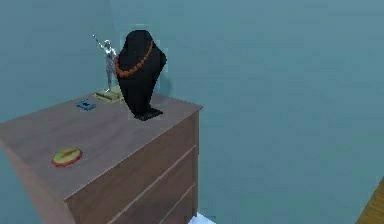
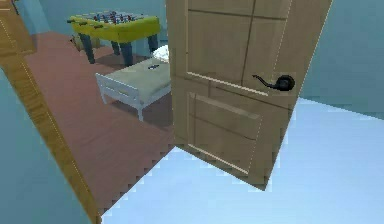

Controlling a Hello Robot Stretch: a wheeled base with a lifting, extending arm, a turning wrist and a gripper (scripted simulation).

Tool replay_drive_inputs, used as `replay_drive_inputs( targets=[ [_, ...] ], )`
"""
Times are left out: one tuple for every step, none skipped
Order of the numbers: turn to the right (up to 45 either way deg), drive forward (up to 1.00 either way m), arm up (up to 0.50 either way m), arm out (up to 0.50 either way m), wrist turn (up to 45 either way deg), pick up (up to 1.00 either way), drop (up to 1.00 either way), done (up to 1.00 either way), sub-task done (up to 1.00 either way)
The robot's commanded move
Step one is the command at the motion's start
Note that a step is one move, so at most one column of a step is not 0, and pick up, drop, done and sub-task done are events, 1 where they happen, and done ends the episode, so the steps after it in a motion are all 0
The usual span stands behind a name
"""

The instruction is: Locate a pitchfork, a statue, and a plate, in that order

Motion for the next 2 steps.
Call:
replay_drive_inputs(
  targets=[
    [12.0,0.00,0.00,0.00,0.0,0.00,0.00,0.00,0.00],
    [0.0,0.05,0.00,0.00,0.0,0.00,0.00,0.00,0.00]
  ],
)
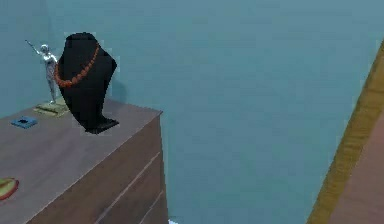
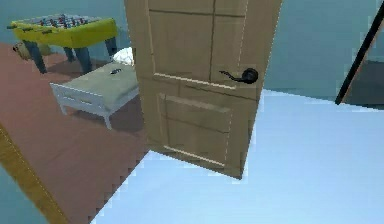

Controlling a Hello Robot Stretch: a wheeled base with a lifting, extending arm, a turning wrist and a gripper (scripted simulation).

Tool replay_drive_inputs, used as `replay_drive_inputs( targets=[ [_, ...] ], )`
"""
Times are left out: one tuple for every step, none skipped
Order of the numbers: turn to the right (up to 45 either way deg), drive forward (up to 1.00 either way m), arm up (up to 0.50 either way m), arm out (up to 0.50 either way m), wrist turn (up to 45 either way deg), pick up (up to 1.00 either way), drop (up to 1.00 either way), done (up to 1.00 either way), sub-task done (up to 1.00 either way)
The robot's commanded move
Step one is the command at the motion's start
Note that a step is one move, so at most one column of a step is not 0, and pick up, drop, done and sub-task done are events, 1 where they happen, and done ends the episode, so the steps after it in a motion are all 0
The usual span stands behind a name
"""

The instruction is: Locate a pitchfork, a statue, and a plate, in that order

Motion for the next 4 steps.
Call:
replay_drive_inputs(
  targets=[
    [-33.0,0.00,0.00,0.00,0.0,0.00,0.00,0.00,0.00],
    [0.0,0.00,0.00,0.00,0.0,0.00,0.00,0.00,1.00],
    [45.0,0.00,0.00,0.00,0.0,0.00,0.00,0.00,0.00],
    [45.0,0.00,0.00,0.00,0.0,0.00,0.00,0.00,0.00]
  ],
)
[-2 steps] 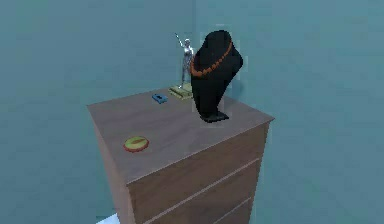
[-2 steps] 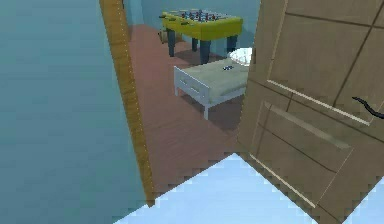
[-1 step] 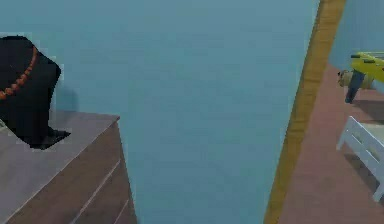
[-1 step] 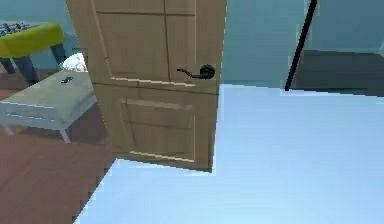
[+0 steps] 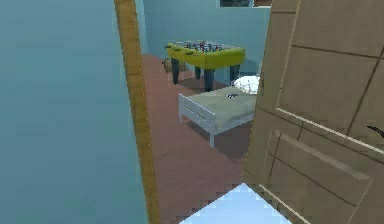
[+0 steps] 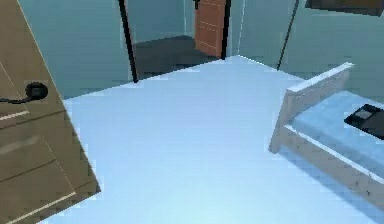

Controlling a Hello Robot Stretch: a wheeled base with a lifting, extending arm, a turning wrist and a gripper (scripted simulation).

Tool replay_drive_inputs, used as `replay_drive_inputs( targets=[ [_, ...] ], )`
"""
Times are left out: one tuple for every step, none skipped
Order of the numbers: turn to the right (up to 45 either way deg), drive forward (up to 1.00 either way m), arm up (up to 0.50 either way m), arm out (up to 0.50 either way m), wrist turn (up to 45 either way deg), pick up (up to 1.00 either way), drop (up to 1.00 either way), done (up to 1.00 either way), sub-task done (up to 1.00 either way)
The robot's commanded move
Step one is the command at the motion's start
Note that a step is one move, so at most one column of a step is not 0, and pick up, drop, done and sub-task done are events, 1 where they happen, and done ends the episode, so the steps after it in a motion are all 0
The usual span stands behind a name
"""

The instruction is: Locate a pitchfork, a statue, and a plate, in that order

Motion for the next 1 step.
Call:
replay_drive_inputs(
  targets=[
    [9.0,0.00,0.00,0.00,0.0,0.00,0.00,0.00,0.00]
  ],
)
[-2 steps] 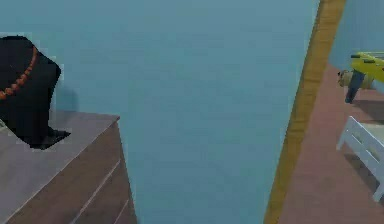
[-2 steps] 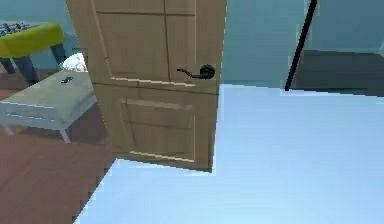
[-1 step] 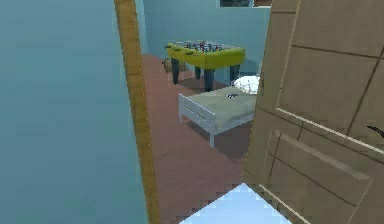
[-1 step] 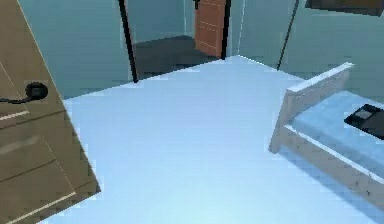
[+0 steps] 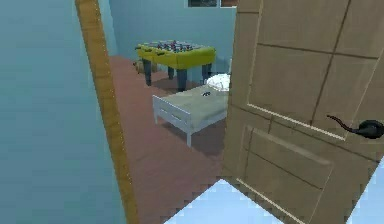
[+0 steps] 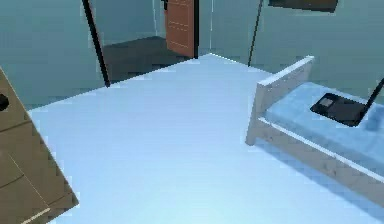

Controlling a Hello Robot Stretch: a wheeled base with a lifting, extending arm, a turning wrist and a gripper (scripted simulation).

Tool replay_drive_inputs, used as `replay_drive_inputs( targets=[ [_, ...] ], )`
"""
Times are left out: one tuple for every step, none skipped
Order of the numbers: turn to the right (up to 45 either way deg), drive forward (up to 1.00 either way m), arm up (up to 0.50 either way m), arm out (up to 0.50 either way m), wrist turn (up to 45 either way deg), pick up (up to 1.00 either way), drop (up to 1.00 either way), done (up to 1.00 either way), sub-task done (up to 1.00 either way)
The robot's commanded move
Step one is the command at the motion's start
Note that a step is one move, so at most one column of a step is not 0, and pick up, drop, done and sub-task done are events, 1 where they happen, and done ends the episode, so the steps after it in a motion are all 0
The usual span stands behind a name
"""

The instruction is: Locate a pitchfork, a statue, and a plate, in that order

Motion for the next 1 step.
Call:
replay_drive_inputs(
  targets=[
    [0.0,0.80,0.00,0.00,0.0,0.00,0.00,0.00,0.00]
  ],
)
